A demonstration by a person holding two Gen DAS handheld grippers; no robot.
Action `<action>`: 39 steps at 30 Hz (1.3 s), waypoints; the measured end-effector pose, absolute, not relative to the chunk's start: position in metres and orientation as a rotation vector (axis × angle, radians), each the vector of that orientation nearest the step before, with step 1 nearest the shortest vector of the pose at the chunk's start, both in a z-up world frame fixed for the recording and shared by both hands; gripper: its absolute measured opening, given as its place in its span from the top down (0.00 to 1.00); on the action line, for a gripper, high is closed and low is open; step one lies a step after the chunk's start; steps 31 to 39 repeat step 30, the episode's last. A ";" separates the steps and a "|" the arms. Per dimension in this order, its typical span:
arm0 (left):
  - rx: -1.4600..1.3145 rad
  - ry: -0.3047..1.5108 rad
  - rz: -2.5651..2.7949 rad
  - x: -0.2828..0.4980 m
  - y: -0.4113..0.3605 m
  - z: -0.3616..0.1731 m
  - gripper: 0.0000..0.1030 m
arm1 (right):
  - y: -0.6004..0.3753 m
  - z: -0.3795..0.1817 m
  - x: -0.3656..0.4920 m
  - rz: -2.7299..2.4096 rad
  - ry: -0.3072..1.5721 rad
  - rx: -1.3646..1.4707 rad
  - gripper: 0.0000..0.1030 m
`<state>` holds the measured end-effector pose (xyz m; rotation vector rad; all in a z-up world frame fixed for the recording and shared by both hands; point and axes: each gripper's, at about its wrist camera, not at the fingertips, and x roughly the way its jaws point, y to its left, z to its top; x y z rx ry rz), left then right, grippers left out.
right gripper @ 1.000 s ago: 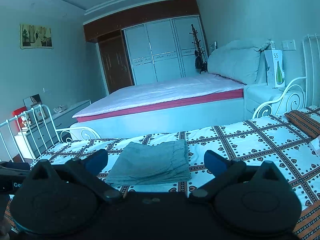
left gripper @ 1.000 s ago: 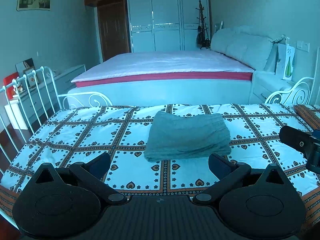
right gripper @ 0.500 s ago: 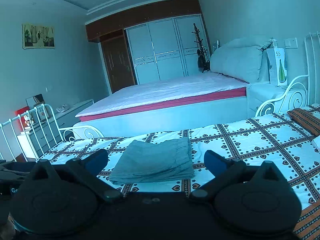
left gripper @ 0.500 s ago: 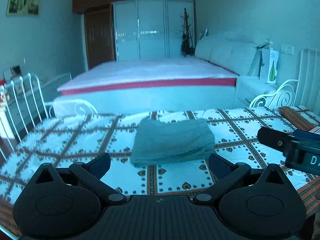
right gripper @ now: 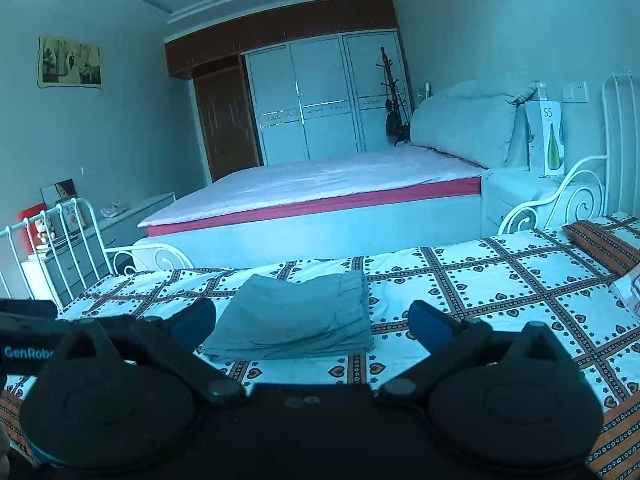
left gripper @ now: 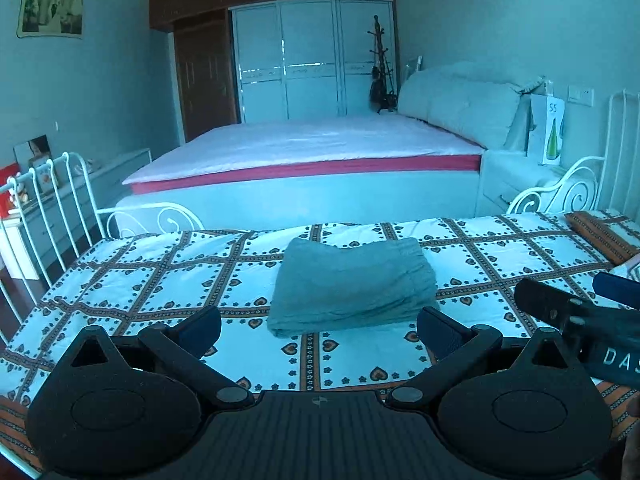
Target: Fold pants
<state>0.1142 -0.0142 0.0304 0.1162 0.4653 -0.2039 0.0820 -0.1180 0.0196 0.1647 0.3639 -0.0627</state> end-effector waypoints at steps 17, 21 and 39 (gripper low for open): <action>0.131 0.537 -0.164 0.129 -0.018 0.024 0.00 | -0.114 0.019 0.089 -0.068 0.377 0.140 0.06; 0.146 0.544 -0.170 0.136 -0.023 0.024 0.00 | -0.120 0.023 0.092 -0.121 0.343 0.143 0.06; 0.087 0.615 -0.209 0.173 -0.028 0.016 0.00 | -0.137 0.028 0.109 -0.147 0.327 0.157 0.06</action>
